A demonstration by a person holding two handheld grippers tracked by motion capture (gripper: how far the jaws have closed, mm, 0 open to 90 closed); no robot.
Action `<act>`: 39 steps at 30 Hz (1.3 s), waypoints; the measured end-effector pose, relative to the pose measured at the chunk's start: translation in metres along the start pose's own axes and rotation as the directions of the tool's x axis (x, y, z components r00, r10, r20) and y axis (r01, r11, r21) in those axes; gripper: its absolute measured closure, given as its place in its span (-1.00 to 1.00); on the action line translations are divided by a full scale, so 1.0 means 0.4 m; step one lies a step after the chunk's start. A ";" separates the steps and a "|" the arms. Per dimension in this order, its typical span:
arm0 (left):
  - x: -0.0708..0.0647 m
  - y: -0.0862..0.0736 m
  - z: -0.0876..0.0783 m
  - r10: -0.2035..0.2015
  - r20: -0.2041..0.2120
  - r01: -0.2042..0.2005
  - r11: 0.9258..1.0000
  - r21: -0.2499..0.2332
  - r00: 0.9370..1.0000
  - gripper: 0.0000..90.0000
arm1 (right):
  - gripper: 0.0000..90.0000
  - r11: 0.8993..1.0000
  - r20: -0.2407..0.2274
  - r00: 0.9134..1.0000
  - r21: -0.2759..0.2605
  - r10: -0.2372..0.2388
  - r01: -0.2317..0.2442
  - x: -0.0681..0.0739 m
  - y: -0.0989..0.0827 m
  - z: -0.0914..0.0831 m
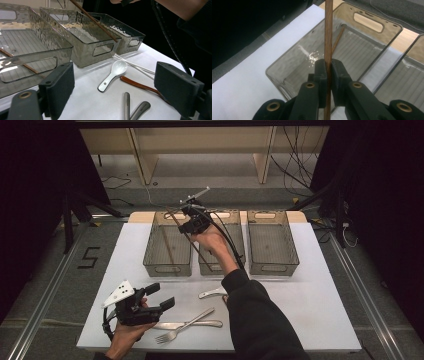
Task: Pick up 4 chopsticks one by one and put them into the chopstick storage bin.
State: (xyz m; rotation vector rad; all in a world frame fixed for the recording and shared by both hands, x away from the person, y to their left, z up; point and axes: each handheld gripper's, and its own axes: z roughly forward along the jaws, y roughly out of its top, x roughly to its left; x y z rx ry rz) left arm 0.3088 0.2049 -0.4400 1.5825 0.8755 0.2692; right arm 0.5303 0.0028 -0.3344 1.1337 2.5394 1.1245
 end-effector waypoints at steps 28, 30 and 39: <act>0.001 0.001 -0.002 -0.001 0.007 0.001 1.000 -0.005 1.000 -0.64 | 0.88 0.998 0.031 0.999 -0.046 0.035 -0.033 0.025 0.082 0.068; 0.001 0.001 -0.002 0.001 0.008 -0.001 1.000 -0.005 1.000 -0.64 | 0.88 0.998 0.034 0.999 -0.055 0.038 -0.036 0.027 0.085 0.068; 0.000 0.002 -0.002 -0.002 0.010 0.003 1.000 -0.004 1.000 -0.64 | 0.88 0.994 0.049 0.998 -0.104 0.044 -0.039 0.033 0.092 0.072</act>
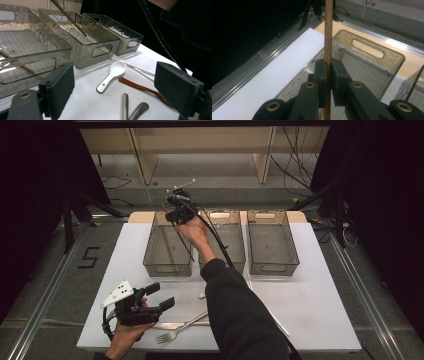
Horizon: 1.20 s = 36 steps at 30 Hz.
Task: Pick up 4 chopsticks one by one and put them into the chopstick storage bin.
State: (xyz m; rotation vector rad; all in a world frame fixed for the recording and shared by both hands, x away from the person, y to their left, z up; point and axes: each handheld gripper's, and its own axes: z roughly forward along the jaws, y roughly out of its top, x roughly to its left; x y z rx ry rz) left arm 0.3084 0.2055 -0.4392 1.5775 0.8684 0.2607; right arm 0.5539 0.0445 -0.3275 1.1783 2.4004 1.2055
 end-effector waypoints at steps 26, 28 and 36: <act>0.000 0.001 -0.003 0.000 0.003 0.000 1.000 -0.003 1.000 -0.64 | 0.88 0.998 0.027 0.999 -0.052 0.019 -0.018 0.013 -0.013 0.043; 0.000 0.001 -0.003 0.001 0.001 -0.001 1.000 -0.003 1.000 -0.64 | 0.88 0.998 0.028 0.999 -0.057 0.015 -0.014 0.014 -0.013 0.045; 0.001 0.001 -0.004 0.000 0.002 0.000 1.000 -0.004 1.000 -0.64 | 0.88 0.998 0.030 0.999 -0.055 0.020 -0.018 0.014 -0.018 0.058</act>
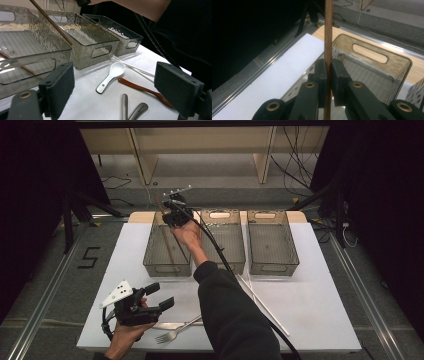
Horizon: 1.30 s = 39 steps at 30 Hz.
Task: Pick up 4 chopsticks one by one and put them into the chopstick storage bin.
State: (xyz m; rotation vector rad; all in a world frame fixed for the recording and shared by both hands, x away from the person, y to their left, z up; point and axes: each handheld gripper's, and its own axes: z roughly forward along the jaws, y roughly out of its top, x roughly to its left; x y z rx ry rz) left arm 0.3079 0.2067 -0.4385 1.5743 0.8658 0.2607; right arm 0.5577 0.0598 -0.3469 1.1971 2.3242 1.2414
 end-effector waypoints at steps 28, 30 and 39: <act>0.001 0.001 -0.002 -0.009 0.003 0.009 1.000 -0.008 1.000 -0.64 | 0.86 0.999 0.036 0.999 0.006 0.034 -0.034 -0.016 -0.023 0.028; 0.001 0.001 -0.002 -0.008 0.002 0.008 1.000 -0.009 1.000 -0.64 | 0.86 0.999 0.036 0.999 0.008 0.038 -0.038 -0.017 -0.024 0.030; 0.001 0.001 -0.003 -0.008 0.001 0.008 1.000 -0.008 1.000 -0.64 | 0.60 0.998 0.050 0.997 0.043 0.052 -0.054 -0.023 -0.034 0.045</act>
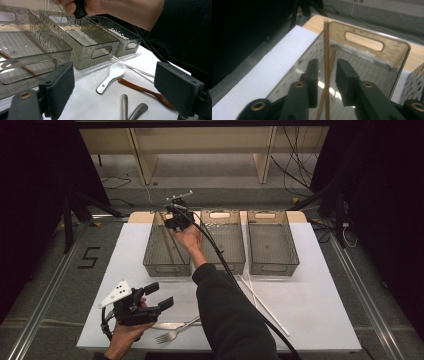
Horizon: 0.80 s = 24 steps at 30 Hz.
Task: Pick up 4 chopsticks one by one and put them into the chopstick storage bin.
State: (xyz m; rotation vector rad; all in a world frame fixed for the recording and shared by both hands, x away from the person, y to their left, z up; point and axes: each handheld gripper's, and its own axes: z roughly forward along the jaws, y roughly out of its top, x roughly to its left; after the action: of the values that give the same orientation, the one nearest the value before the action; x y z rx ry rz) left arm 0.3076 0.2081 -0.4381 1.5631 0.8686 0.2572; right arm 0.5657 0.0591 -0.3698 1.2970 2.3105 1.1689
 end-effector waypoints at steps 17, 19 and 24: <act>0.000 -0.001 0.001 -0.001 -0.003 0.001 1.000 0.002 1.000 -0.64 | 0.00 0.999 -0.110 0.994 0.028 -0.030 0.033 -0.012 -0.008 -0.073; 0.001 -0.001 0.001 -0.001 -0.005 0.001 1.000 0.005 1.000 -0.64 | -0.07 0.999 -0.133 0.990 0.026 -0.033 0.037 -0.016 -0.013 -0.092; 0.001 -0.002 0.001 -0.002 -0.008 0.002 1.000 0.006 1.000 -0.64 | -0.14 0.997 -0.160 0.985 0.036 -0.066 0.072 -0.032 -0.035 -0.156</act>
State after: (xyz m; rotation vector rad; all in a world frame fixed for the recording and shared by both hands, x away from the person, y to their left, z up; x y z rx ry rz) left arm 0.3079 0.2078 -0.4391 1.5681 0.8778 0.2600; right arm 0.5302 0.0120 -0.3418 1.1658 2.4835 1.2491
